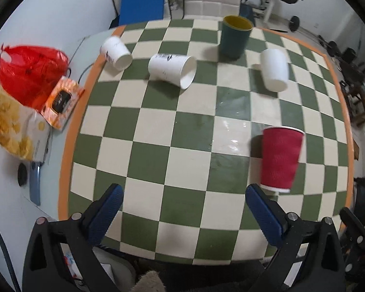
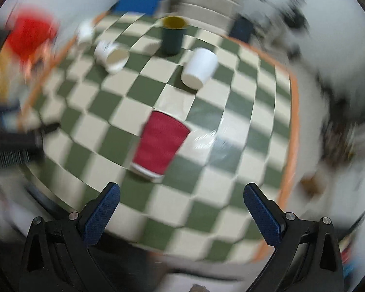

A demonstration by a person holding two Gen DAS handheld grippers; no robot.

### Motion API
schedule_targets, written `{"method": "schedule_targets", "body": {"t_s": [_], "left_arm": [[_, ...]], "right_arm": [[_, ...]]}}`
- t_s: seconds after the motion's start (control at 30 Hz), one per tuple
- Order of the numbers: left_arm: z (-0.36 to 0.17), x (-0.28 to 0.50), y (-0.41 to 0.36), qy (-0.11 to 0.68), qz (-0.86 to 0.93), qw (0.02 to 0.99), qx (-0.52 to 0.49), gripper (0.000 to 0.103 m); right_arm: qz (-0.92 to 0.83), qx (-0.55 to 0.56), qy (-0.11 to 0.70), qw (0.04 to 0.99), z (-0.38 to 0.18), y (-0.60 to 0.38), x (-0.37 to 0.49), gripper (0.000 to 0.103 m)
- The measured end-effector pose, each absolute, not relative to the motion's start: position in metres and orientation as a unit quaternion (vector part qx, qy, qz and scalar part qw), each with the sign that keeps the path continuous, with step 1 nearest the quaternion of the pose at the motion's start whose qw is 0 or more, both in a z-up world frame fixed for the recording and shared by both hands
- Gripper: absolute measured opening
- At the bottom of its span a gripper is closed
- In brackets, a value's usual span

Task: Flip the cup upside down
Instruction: 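Set the red cup down on the table with the left gripper, then grasp the red cup's body with the right gripper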

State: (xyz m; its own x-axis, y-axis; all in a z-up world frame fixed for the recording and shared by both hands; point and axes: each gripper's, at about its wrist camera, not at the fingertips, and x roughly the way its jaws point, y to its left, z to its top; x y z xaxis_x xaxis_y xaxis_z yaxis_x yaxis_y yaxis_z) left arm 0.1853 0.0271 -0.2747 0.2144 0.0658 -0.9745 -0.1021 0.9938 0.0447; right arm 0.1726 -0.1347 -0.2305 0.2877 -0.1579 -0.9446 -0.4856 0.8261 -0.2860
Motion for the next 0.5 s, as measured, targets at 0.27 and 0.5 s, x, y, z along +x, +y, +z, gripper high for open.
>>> {"method": "schedule_targets", "body": {"t_s": [0.27,0.5], "left_arm": [[-0.332,0.199,0.033,0.660,0.096,0.744,-0.043,0.103],[-0.371,0.204,0.045,0.685,0.125,0.715,-0.066,0.103]], "right_arm": [[0.250,-0.689,0.413,0.540,-0.321,-0.091,0.155,0.103],[0.376,-0.857,0.186,0.301,-0.384,-0.101,0.118,0.103]]}}
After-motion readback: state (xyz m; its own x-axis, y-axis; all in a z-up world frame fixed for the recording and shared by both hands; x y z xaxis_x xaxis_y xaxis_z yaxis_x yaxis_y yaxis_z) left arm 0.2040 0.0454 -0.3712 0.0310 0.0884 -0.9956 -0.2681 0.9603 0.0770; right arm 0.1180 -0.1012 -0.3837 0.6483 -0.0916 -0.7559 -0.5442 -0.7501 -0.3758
